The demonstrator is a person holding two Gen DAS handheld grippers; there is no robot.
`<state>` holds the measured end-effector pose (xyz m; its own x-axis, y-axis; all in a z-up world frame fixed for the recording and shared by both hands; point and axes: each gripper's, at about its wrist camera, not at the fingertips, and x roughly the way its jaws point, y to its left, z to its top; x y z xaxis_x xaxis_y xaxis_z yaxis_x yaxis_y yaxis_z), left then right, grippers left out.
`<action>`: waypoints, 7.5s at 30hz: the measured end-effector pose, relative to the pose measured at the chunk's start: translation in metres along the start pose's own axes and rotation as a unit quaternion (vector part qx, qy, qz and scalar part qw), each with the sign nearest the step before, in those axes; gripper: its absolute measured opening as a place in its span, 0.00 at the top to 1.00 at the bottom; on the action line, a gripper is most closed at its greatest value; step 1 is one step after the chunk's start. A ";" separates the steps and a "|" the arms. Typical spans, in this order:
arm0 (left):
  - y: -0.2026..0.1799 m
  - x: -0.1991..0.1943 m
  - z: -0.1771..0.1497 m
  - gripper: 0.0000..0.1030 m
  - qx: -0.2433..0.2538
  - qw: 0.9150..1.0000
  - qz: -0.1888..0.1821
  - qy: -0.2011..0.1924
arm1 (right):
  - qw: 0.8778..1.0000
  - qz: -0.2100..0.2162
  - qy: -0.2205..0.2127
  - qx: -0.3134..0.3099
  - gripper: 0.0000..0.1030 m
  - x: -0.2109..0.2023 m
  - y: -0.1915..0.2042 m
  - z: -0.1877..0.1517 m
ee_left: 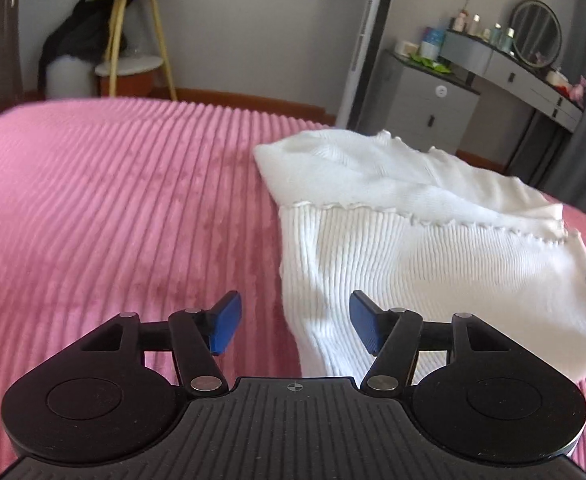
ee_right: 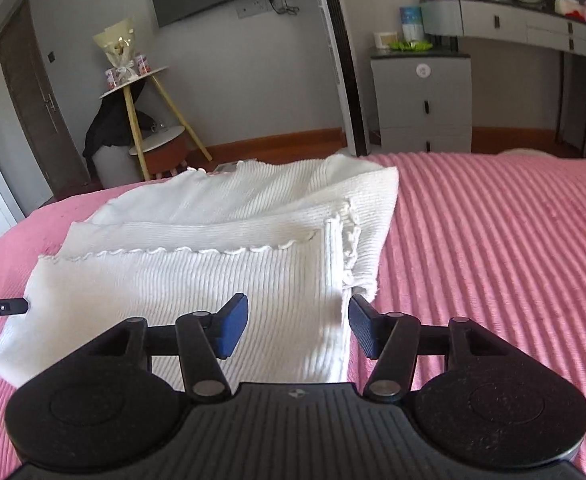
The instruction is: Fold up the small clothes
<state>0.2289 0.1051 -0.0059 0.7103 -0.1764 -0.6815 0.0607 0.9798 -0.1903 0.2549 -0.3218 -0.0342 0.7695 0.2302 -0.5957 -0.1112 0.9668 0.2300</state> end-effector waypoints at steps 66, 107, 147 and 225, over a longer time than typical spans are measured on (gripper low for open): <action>-0.015 0.150 0.125 0.86 -0.021 0.999 -0.027 0.010 | 0.999 -0.034 -0.008 -0.039 0.92 0.141 -0.012 0.098; -0.058 0.069 0.059 0.46 0.043 0.993 0.101 0.037 | 0.985 -0.126 -0.064 -0.099 0.89 0.022 0.040 -0.006; 0.035 0.064 0.045 0.30 -0.203 0.978 -0.029 0.041 | 0.996 -0.020 -0.077 0.025 0.88 0.006 0.100 -0.024; -0.258 0.095 0.091 0.78 0.074 0.986 -0.139 0.049 | 0.973 -0.005 -0.134 0.187 0.87 0.011 -0.003 -0.031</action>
<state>0.3440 -0.1563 0.0429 0.5809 -0.4408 -0.6842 0.3502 0.8942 -0.2788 0.2445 -0.3190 -0.0656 0.9112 0.1356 -0.3891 0.0951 0.8496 0.5187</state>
